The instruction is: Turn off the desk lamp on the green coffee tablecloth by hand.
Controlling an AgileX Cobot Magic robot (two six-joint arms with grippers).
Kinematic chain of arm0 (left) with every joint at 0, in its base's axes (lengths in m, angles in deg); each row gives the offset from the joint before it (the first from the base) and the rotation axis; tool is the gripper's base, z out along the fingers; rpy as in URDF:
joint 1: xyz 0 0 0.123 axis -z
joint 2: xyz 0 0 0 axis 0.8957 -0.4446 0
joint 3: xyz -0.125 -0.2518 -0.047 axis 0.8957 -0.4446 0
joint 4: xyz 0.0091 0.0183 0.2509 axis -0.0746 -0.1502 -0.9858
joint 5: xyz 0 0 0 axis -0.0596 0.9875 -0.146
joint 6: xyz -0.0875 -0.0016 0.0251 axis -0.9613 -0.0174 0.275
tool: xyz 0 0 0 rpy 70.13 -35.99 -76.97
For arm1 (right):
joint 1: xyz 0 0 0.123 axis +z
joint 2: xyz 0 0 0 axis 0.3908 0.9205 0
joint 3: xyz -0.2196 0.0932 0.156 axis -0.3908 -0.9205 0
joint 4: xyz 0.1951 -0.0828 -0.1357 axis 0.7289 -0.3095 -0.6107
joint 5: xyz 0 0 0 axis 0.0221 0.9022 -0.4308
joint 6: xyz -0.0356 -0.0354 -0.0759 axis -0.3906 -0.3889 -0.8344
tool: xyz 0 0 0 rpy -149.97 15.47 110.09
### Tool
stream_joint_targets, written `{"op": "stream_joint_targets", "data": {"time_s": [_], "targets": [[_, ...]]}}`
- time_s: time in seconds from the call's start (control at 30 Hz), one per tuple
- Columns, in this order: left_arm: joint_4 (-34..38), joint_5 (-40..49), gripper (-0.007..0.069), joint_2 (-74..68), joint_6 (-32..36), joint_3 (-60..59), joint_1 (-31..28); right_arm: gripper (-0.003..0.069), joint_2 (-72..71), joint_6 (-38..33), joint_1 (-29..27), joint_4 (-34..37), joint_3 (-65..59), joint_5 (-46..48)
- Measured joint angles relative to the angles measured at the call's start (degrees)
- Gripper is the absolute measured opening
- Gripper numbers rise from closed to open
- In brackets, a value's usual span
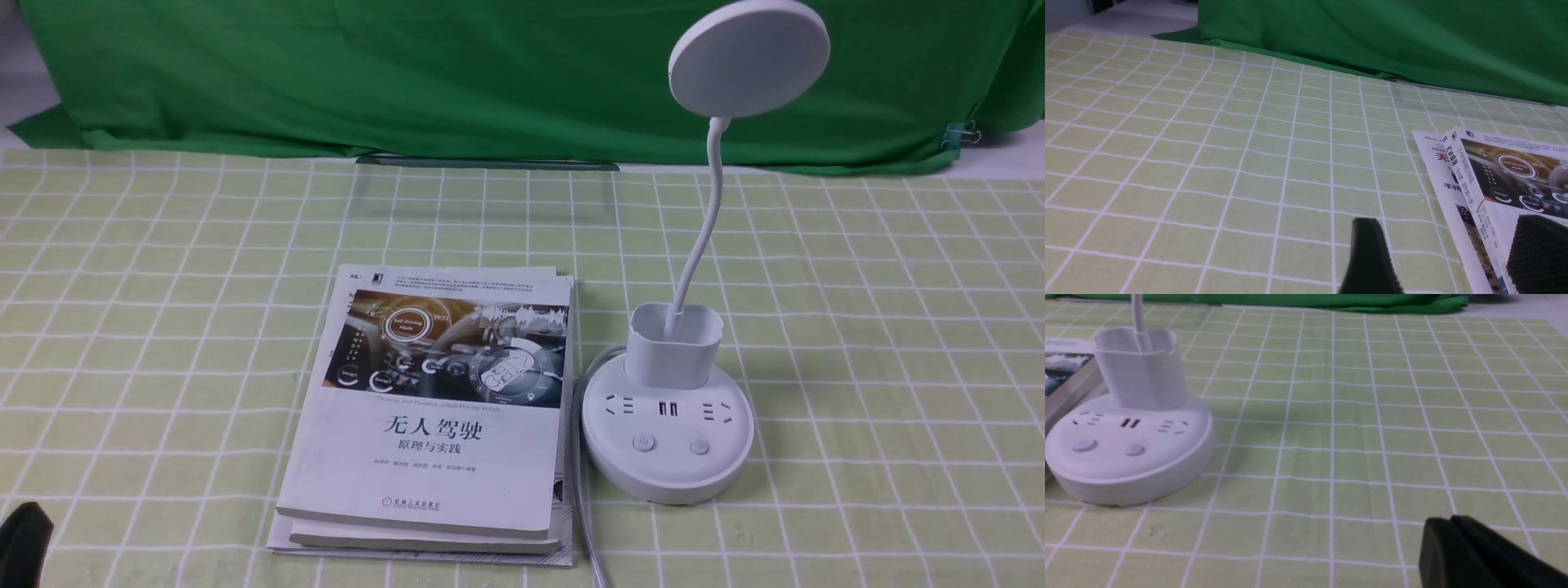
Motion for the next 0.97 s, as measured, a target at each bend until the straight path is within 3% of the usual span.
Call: {"op": "stream_joint_targets", "data": {"time_s": [0.97], "targets": [[0.0,0.0,0.041,0.0,0.0,0.0,0.0,0.016,0.0,0.1,0.0,0.0,0.0,0.0]]}}
